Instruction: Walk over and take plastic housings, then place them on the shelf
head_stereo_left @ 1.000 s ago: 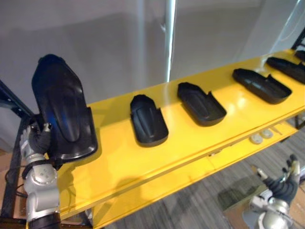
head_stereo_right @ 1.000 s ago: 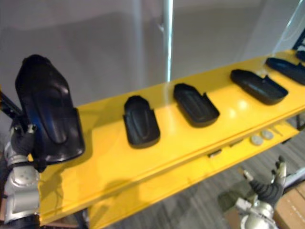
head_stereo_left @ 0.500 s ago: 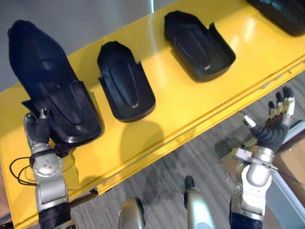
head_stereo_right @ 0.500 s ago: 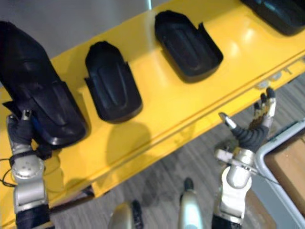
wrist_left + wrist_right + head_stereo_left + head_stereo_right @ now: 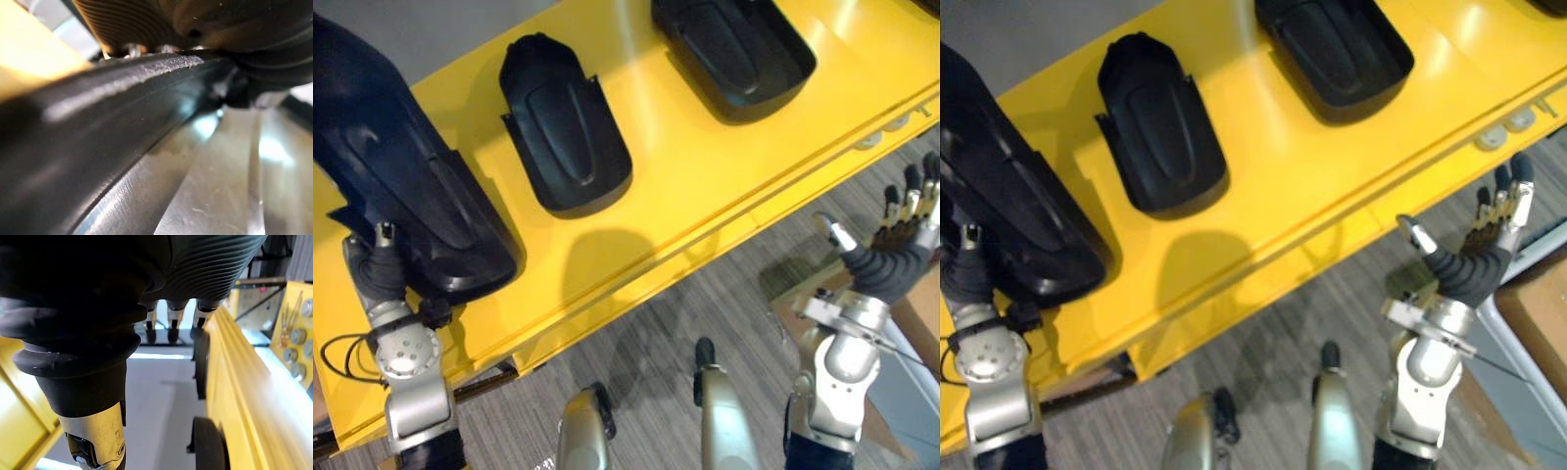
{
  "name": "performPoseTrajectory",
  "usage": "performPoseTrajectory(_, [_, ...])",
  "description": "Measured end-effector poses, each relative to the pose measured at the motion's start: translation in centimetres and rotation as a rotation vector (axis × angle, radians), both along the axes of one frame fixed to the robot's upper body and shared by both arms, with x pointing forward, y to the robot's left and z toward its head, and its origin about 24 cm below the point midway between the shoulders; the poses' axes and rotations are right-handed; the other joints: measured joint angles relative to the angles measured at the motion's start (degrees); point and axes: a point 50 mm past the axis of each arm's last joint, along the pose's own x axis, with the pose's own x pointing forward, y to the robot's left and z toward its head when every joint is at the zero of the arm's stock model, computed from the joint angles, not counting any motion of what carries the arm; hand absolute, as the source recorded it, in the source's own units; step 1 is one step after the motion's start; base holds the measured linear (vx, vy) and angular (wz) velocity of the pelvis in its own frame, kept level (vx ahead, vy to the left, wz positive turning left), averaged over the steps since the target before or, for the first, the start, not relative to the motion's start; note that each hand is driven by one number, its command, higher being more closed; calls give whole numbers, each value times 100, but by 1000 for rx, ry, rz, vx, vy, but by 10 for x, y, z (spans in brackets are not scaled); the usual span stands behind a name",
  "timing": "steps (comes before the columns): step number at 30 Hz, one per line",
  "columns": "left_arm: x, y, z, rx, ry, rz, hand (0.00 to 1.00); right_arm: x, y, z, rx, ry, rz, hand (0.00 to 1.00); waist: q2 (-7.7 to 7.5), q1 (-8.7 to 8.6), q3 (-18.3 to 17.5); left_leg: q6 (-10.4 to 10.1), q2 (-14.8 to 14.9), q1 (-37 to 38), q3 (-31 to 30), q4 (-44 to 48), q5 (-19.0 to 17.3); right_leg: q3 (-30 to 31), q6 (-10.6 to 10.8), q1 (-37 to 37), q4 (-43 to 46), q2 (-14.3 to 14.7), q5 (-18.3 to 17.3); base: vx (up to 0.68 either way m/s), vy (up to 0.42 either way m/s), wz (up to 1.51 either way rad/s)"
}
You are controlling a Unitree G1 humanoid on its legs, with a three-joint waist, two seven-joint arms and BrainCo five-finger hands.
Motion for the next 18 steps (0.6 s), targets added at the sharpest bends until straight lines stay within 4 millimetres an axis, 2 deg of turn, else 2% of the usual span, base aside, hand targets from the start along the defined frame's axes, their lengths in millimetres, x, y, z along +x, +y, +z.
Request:
performPoseTrajectory(8, [-9,9,-1,-5,0,60,100,-1,0,-2,-14,16,11,0,-19,58,-10,-74,-103,124,-69,-305,129,-138,-5,129,-81,-105,-3,41,-8,9])
performPoseTrajectory(12, [-10,13,9,38,-12,76,100,0,5,-1,-32,15,46,0,-99,20,-56,-110,-265,252,-307,-655,334,-350,-10,356,-238,-228,-6,45,-10,31])
performPoseTrajectory(18, [-7,26,23,153,57,59,100,4,17,2,-65,11,134,0,-161,49,-190,-132,-345,340,-486,-886,439,-505,-10,534,-381,-299,-5,23,-6,17])
